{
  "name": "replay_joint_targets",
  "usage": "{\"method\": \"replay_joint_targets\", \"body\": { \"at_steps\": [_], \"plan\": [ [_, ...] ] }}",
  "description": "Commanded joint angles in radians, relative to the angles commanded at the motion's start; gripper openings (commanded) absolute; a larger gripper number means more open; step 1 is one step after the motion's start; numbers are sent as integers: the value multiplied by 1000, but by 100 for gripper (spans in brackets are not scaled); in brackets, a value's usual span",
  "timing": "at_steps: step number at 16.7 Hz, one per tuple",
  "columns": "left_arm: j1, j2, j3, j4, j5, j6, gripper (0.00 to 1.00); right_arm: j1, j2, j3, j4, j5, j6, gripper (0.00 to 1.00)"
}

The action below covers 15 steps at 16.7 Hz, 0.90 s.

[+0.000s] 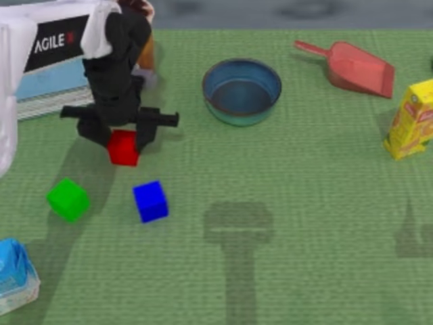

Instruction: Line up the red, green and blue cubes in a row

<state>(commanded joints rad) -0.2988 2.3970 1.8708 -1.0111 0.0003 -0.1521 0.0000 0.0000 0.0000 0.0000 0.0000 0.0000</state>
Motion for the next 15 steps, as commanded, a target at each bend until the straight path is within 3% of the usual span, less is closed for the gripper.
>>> {"method": "replay_joint_targets", "body": {
  "at_steps": [7,12,15],
  "plan": [
    [18,-54,154,-213,-1,-3,0,0,0,0,0,0,0,100],
    [11,-56,155,-215,-1,-3,0,0,0,0,0,0,0,100],
    [-35,-114,84,-194,-4,-66,0,0,0,0,0,0,0,100]
  ]
}}
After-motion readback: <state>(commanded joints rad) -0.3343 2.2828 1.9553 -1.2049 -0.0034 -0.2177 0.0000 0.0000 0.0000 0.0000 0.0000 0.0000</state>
